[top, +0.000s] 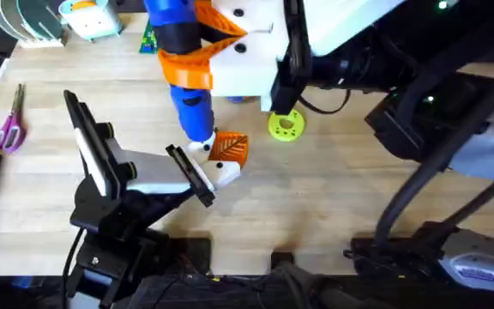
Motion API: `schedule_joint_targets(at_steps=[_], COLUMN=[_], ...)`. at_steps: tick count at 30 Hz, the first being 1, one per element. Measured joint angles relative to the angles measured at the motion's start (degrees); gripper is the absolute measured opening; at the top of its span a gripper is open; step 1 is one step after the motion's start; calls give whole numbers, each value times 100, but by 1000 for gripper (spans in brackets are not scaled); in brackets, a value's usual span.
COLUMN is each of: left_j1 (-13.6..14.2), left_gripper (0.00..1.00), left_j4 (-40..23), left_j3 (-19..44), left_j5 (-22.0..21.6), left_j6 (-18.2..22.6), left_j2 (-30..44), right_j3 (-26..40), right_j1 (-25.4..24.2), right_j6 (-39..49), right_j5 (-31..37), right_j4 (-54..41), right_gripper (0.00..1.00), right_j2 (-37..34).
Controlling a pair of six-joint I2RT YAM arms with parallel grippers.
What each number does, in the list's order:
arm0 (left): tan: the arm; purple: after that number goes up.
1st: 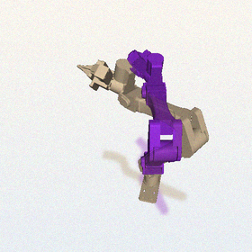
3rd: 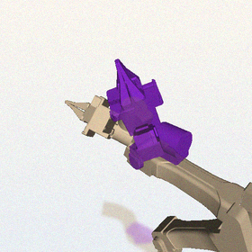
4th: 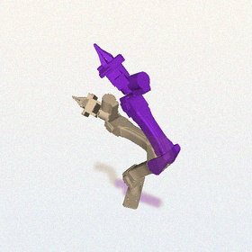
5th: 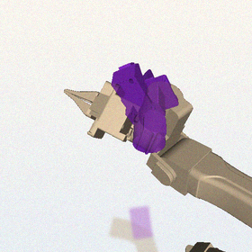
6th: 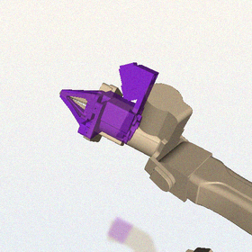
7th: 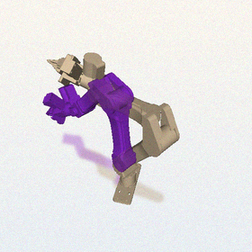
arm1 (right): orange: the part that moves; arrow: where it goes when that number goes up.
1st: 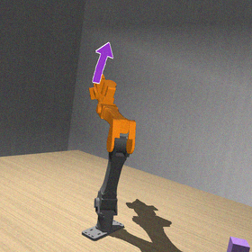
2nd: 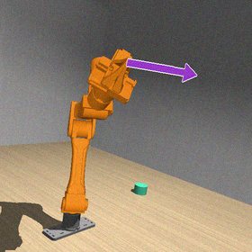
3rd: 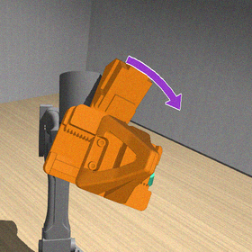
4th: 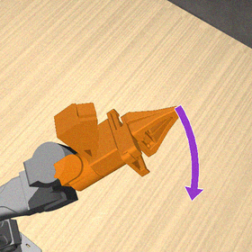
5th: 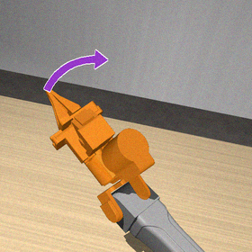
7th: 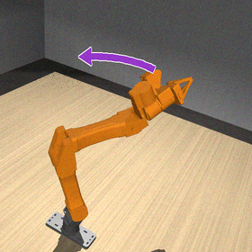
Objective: Pick up the gripper from the table and insert it into the empty holder that is missing its gripper. Then pick up a screw, insert it into the mounting hole, and use the screwdriver to tighten it. Finally, clean up the table by picking up the vegetable and placing it into the bucket.
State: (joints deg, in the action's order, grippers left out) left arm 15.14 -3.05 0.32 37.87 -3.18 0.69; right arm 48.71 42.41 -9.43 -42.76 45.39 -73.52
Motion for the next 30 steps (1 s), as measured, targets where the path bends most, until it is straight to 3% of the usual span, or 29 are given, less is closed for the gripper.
schedule_joint_targets(at_steps=[30], left_j1=[0], left_gripper=[17], left_j4=[0], left_j3=[0], left_j5=[0], left_j6=[0], left_j2=[0], right_j3=[2], right_j1=[-100], right_j6=[-240], right_j5=[-186], right_j4=[-37], right_gripper=[24], right_j2=[0])
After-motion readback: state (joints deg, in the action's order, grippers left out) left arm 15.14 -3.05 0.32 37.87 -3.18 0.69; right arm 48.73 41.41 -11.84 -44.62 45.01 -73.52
